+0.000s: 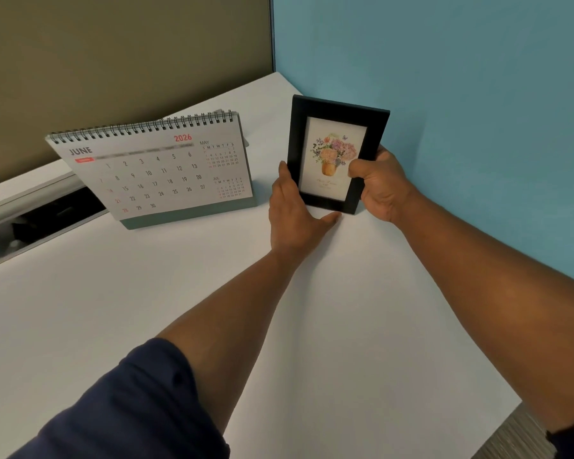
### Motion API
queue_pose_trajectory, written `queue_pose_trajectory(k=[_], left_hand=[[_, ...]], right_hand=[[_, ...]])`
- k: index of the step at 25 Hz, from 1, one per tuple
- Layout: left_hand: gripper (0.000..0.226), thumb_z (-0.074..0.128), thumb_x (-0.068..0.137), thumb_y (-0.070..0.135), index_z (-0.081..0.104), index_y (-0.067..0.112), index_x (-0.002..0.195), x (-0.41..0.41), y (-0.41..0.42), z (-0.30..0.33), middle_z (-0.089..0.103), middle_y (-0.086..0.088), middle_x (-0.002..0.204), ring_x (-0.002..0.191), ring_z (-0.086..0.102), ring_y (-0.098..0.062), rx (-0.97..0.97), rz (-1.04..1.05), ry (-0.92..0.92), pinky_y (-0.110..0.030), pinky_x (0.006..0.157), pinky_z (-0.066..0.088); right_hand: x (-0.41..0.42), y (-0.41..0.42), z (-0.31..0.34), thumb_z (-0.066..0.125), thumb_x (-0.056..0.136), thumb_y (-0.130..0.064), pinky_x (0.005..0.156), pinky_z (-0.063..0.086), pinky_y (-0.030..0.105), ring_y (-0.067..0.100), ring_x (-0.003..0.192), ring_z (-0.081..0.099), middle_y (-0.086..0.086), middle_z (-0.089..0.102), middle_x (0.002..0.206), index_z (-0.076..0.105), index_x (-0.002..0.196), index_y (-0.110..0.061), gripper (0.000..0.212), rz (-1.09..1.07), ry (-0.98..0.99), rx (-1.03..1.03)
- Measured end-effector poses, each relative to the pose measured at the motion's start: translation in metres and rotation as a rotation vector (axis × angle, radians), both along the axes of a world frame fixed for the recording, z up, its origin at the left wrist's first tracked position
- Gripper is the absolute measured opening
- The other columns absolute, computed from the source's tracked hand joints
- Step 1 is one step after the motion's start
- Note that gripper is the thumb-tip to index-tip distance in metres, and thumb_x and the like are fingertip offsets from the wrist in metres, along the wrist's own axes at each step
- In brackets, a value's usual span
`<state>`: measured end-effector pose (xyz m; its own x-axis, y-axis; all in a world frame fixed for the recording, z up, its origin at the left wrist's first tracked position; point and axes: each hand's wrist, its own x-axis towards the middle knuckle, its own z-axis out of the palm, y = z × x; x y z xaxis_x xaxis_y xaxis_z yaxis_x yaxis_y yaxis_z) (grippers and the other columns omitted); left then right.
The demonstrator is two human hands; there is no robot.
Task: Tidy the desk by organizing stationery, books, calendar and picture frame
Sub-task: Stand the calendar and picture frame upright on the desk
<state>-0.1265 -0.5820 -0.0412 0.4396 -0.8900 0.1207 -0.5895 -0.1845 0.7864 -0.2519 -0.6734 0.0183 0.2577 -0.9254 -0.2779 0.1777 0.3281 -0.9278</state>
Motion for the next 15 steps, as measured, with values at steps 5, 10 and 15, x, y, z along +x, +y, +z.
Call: queue_pose_trajectory(k=[5, 10, 15], left_hand=[[0.133, 0.085, 0.065, 0.059, -0.001, 0.018, 0.159, -0.0039, -0.0009, -0.0015, 0.034, -0.006, 0.153, 0.14, 0.035, -0.023, 0.017, 0.03, -0.038, -0.041, 0.116, 0.036], [0.132, 0.084, 0.066, 0.06, -0.001, 0.019, 0.158, -0.0062, -0.0009, 0.0009, 0.033, -0.006, 0.153, 0.141, 0.035, -0.023, 0.038, 0.042, -0.041, -0.041, 0.116, 0.035], [0.132, 0.082, 0.067, 0.061, -0.002, 0.018, 0.159, -0.0076, 0.0004, 0.0005, 0.031, -0.006, 0.155, 0.143, 0.033, -0.023, 0.054, 0.05, -0.049, -0.038, 0.116, 0.032]], right_hand=[[0.0002, -0.0014, -0.0037, 0.053, 0.075, 0.019, 0.089, 0.056, 0.055, 0.033, 0.11, 0.067, 0.016, 0.071, 0.119, 0.064, 0.117, -0.006, 0.051, -0.001, -0.03, 0.001], [0.0003, 0.0018, -0.0034, 0.053, 0.079, 0.019, 0.086, 0.058, 0.05, 0.031, 0.11, 0.067, 0.012, 0.072, 0.116, 0.065, 0.114, -0.008, 0.046, -0.004, -0.041, 0.007], [-0.0011, 0.0042, -0.0063, 0.055, 0.081, 0.017, 0.086, 0.059, 0.048, 0.03, 0.111, 0.067, 0.009, 0.073, 0.115, 0.066, 0.113, -0.011, 0.044, -0.016, -0.053, 0.005]])
